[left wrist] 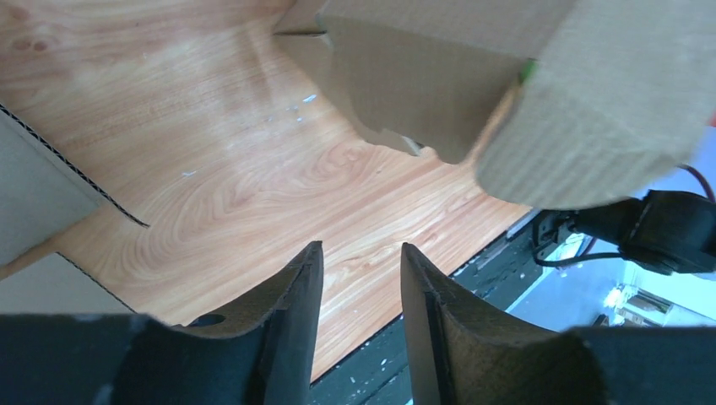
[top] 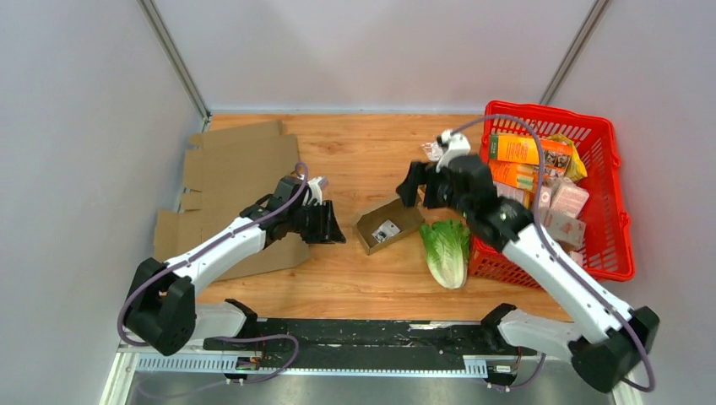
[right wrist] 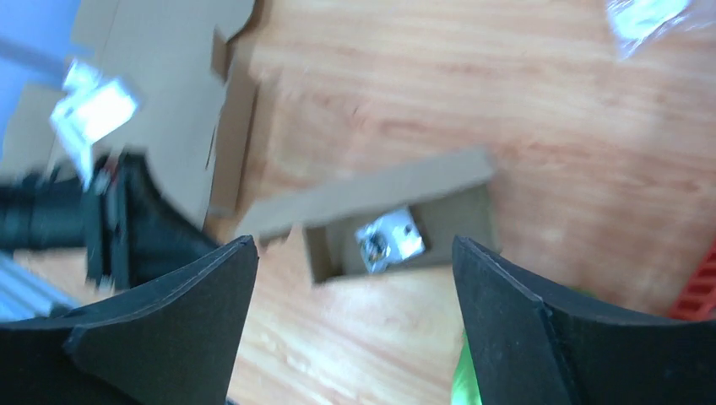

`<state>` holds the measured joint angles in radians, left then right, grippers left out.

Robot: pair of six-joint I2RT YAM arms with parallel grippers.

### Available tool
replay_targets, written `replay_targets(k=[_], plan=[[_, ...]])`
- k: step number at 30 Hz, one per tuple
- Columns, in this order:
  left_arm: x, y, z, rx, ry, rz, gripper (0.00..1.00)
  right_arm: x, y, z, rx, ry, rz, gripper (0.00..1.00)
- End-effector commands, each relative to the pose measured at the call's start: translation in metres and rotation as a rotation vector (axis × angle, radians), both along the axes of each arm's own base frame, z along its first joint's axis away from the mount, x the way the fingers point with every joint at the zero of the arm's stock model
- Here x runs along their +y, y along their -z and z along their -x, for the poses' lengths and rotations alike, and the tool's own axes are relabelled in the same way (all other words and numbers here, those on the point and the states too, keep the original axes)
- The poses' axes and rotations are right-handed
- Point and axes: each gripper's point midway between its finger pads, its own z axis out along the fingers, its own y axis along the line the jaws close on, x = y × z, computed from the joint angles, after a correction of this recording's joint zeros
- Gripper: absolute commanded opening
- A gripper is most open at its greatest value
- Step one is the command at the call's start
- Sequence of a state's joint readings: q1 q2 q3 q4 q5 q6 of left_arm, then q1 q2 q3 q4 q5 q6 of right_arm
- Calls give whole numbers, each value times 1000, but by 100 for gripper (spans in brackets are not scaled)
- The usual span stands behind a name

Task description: Fold the paper box

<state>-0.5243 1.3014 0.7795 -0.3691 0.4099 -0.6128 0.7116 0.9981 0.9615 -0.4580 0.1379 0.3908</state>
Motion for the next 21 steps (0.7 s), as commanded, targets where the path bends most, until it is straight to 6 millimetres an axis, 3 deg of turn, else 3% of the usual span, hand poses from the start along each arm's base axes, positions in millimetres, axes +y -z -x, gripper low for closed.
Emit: replay_targets(k=[1,6,7,9,15,21], plan=[[-11,-28,-3,-93,19,101,48,-1,-3,-41,234,-26,11,90],[-16,-19,-22,-71,-58,89,37,2,8,-98,351,14,36,91],[-21,-23,-28,-78,-69,119,36,0,28,-111,407,31,45,90],[-25,-17,-33,-67,-73,116,34,-4,34,-125,413,64,65,90],[-38,-11,-43,-36,-53,138,32,-9,84,-126,516,95,119,84],[-51,-12,-51,-26,-34,172,32,-14,108,-124,545,117,133,81]])
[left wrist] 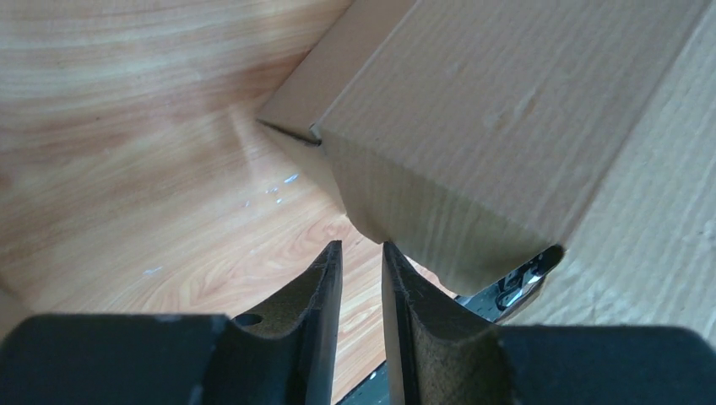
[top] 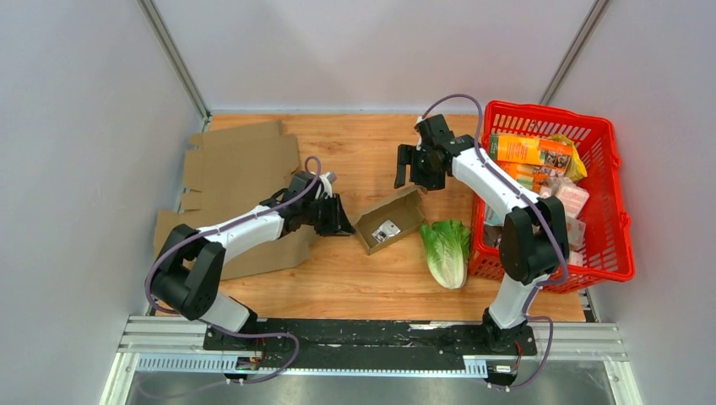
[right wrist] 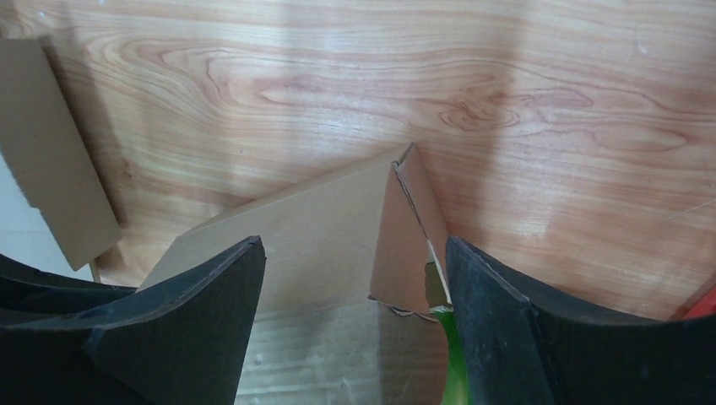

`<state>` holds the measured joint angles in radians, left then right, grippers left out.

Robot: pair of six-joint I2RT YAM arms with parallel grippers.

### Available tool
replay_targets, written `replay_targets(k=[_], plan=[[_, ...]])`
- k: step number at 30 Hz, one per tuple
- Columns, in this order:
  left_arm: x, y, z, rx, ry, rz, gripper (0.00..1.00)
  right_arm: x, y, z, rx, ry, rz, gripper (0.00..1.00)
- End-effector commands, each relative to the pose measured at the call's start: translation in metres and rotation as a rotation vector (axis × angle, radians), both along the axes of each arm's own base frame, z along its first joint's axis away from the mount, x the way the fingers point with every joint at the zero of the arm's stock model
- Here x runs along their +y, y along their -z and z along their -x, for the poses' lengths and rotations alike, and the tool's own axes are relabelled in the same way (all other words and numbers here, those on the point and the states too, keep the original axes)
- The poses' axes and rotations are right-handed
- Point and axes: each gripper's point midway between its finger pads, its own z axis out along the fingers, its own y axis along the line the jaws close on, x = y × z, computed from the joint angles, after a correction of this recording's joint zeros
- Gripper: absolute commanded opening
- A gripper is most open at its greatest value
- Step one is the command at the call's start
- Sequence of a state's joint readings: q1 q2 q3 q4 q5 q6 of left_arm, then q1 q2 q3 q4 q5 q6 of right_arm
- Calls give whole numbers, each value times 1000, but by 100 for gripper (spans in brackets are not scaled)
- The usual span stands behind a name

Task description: Fold the paper box

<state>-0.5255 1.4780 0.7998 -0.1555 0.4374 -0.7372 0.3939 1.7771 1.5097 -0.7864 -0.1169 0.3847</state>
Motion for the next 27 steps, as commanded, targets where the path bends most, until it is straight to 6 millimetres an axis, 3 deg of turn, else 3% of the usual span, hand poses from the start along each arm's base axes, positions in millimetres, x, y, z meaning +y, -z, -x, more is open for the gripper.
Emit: replay_targets(k=[1,6,13,22,27], plan=[[-24,-29,-19,-69,29,90,32,1,3,-2,-7,8,-19,81],[-36,-36,-26,-79,39,113,32,3,15,-1,33,25,-55,83],[-43,-25,-30,-59,37,94,31,0,29,5,72,38,-102,84],[-28,-12,-35,-85,-1,1,30,17,37,16,101,61,-238,82],[-8,-5,-26,-110,6,-94,32,5,31,18,46,22,-110,85]])
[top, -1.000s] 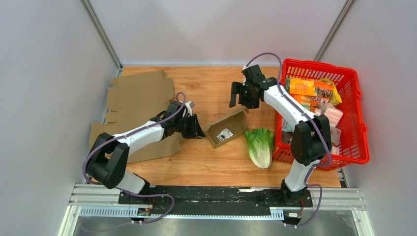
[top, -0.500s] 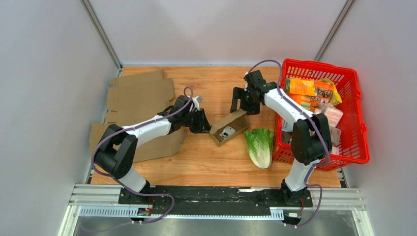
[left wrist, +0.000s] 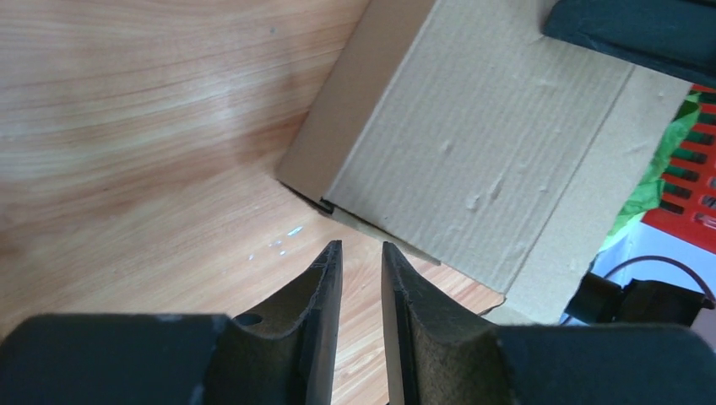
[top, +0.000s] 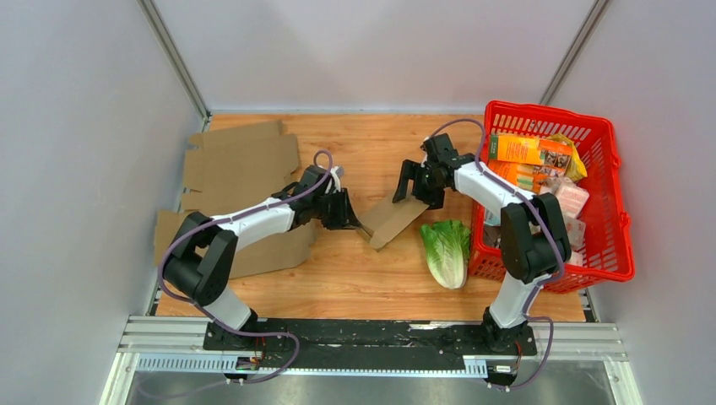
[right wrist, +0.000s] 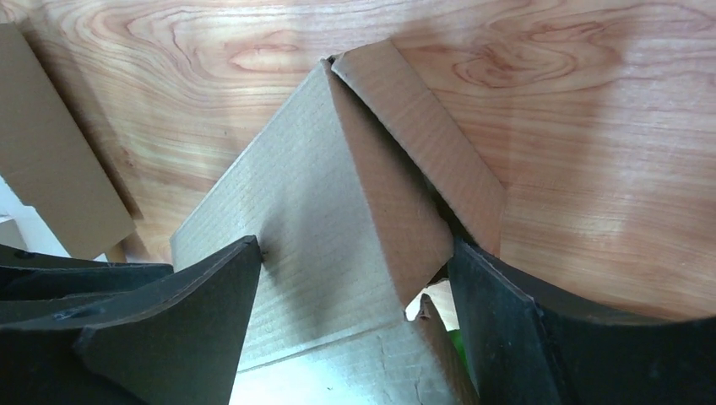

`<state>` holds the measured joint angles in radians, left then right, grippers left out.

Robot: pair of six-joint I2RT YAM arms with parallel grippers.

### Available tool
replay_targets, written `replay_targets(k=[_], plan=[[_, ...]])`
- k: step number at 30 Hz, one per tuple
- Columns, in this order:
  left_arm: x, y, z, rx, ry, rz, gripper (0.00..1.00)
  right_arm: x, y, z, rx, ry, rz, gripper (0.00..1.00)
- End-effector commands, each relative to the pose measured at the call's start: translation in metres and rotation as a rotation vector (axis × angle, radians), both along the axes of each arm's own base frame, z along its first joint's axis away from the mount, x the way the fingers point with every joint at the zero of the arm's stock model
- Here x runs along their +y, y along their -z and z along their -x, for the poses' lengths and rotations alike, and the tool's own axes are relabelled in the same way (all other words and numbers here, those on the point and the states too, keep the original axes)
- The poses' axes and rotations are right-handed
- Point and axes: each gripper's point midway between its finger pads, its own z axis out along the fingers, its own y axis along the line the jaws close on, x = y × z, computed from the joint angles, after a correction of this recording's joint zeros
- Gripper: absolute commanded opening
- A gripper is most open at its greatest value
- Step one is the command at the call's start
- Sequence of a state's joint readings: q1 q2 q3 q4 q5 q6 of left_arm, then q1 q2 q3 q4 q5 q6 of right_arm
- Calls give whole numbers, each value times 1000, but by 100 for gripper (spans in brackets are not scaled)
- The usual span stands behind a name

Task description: Fold the paper box

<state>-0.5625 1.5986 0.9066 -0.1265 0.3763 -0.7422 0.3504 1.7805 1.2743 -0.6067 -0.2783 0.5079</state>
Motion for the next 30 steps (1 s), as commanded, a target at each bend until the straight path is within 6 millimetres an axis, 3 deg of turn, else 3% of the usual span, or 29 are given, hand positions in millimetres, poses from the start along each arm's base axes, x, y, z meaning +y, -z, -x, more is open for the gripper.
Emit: replay_targets(k=[1,3,7,11,17,18,20,23,26,30], plan=[[17,-17,2,-101,16,-67,33,-5,-30,-10,-125,-41,74,86],[26,-20,10,-113,34,-93,37,-14,-33,-6,-131,-71,128,88],[28,-54,21,-168,98,-70,46,-34,-46,-8,-157,-84,246,92],[-1,-93,19,-210,177,59,51,-51,-49,-16,-178,-87,352,98],[-61,-110,13,-206,283,128,44,-54,-33,-26,-142,-85,350,99],[-68,-99,11,-170,282,122,43,-57,-28,-25,-130,-79,353,97],[-83,-95,15,-149,315,152,40,-49,-26,-23,-133,-101,302,93],[-90,-68,18,-94,312,136,38,-37,-18,-17,-131,-123,232,86],[-81,-38,17,-60,280,70,36,-24,-8,-11,-123,-137,147,79],[-59,-18,12,-67,242,-39,35,-13,4,-4,-97,-133,86,69]])
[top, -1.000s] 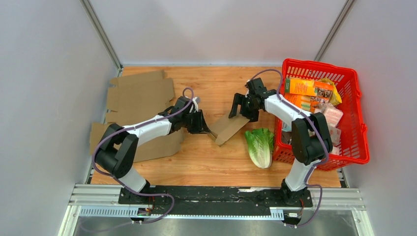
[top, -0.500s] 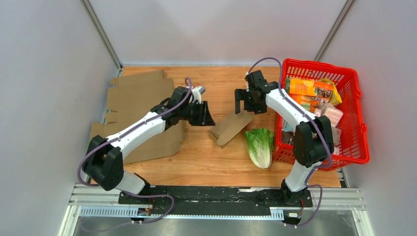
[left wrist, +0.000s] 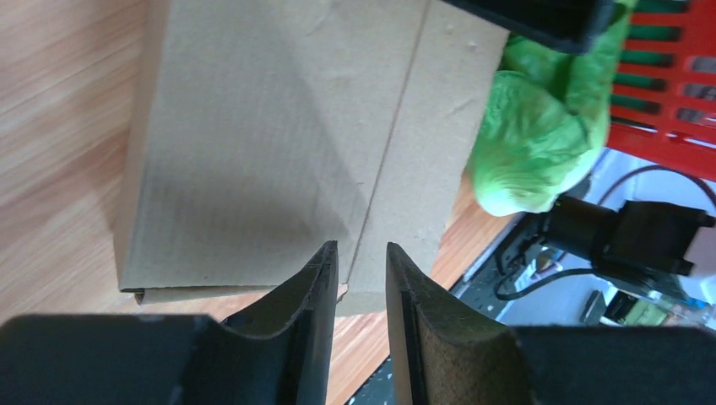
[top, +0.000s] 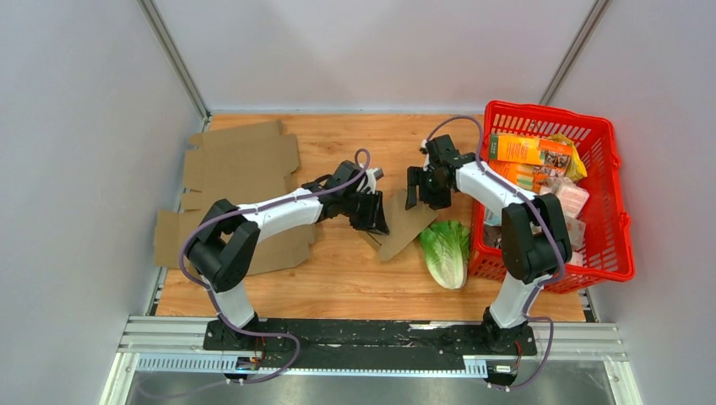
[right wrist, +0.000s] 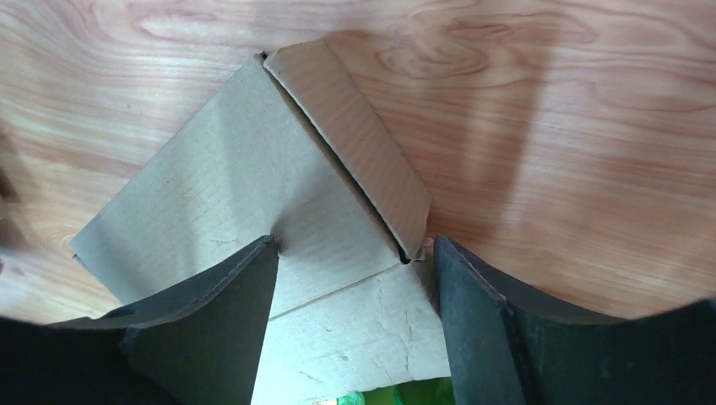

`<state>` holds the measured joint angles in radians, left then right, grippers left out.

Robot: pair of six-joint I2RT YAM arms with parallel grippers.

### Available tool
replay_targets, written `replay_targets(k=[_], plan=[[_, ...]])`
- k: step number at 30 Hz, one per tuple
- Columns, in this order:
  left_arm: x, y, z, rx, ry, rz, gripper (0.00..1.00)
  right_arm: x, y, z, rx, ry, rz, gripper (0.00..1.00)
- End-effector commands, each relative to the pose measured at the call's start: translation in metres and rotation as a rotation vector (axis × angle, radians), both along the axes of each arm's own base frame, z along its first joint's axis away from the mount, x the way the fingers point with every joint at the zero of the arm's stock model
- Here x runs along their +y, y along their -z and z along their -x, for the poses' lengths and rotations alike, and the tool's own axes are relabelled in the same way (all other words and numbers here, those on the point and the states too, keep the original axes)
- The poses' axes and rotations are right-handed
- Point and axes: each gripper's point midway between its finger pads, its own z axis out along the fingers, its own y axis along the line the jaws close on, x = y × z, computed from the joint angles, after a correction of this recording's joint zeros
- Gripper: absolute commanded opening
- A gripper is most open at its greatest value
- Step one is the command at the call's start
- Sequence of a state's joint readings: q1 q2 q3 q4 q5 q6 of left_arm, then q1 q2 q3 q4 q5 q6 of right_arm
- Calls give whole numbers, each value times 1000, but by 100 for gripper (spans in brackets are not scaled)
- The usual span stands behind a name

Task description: Fold the paper box

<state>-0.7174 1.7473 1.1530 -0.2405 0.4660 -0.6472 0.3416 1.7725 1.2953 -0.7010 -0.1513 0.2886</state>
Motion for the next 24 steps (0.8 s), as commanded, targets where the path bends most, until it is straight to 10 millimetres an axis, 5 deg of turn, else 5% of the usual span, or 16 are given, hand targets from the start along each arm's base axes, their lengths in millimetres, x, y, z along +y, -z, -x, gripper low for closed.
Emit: replay_targets(k=[1,5,8,15,17,20,24], plan=[[19,6,-13,-67,-49,-70,35,28,-4,-5,-25,-10,-150,68],[62,24,-22,-106,-108,-198,35,48,-3,3,4,9,-253,59],[93,18,-27,-174,-136,-270,39,68,-7,6,19,26,-336,57],[125,-32,-19,-330,-103,-329,49,107,-21,19,49,-20,-460,67],[131,-34,-17,-329,-117,-345,50,105,-20,26,46,-45,-449,70],[133,-33,-14,-284,-165,-297,53,75,-7,20,-34,-65,-262,76],[142,-24,-20,-190,-267,-213,56,73,-5,12,-76,-148,-220,68]])
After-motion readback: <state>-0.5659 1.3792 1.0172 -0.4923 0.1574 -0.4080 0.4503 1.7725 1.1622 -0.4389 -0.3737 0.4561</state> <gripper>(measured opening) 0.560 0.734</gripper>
